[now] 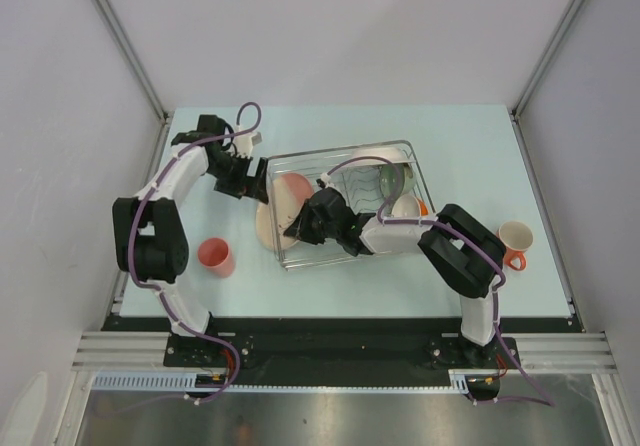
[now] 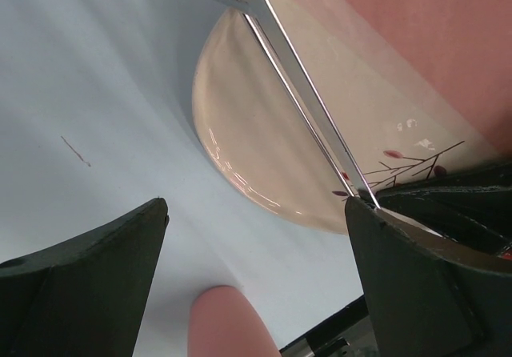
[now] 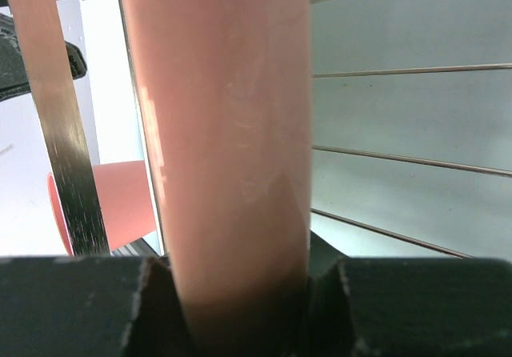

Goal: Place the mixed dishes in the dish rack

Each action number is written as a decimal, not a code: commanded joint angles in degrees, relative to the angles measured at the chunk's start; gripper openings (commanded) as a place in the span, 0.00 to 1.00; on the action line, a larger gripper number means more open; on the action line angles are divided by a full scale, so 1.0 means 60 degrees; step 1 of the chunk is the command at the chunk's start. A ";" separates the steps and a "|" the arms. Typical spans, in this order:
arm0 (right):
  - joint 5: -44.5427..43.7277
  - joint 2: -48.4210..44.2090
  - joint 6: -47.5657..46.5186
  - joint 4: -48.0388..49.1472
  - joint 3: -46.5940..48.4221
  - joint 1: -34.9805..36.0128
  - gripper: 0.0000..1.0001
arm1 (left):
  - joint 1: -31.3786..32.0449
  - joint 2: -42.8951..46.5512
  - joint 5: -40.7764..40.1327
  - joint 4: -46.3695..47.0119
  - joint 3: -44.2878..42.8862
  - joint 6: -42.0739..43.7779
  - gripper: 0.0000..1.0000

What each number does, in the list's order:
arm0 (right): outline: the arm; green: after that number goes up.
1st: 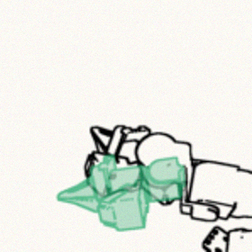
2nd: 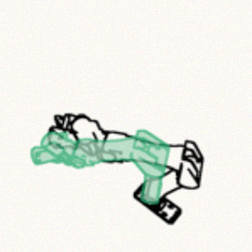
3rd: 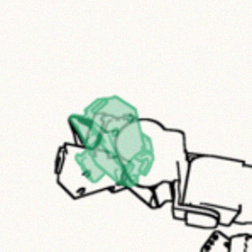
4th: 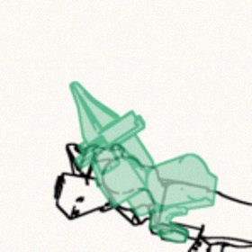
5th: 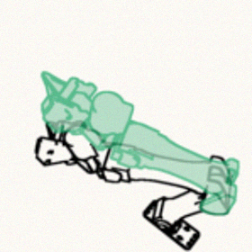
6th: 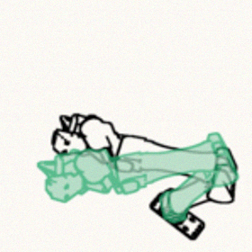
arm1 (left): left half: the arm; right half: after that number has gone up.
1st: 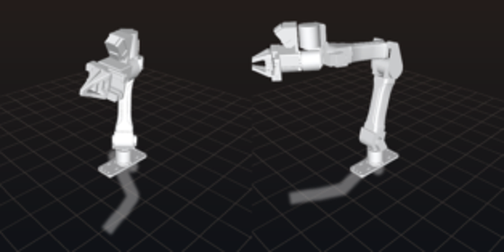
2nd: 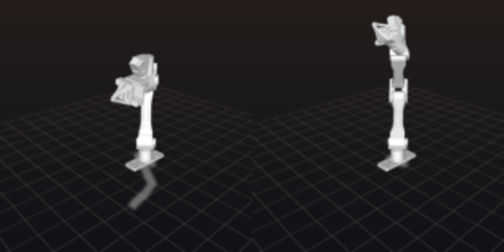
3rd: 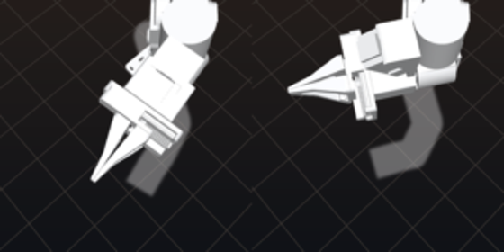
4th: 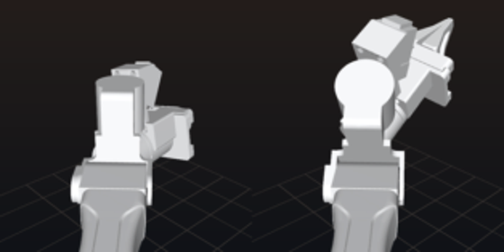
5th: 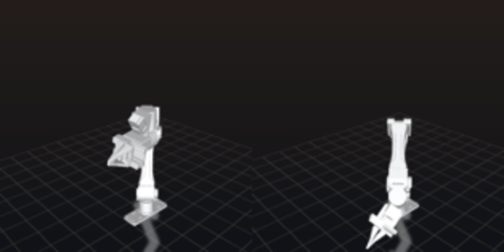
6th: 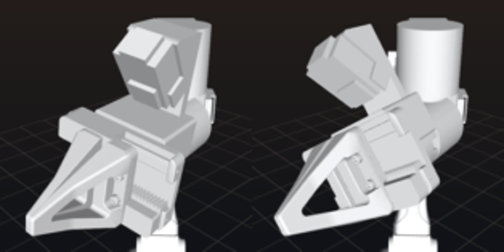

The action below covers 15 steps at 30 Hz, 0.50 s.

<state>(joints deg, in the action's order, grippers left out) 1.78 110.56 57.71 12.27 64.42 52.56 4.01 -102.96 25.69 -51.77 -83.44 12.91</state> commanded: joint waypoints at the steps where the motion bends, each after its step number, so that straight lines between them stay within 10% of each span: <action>1: -0.0385 0.0205 -0.1548 -0.0962 -0.0073 0.0103 0.00 | 0.0284 0.0826 0.1238 -0.0130 -0.0549 -0.0335 1.00; 15: -0.0121 0.0294 -0.1591 -0.0932 -0.0073 -0.0014 0.00 | 0.0547 0.0973 0.1858 0.0263 -0.0157 -0.0672 1.00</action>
<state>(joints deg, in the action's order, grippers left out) 2.39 110.61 57.14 12.51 64.42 52.34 5.30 -97.54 37.67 -53.71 -86.46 10.39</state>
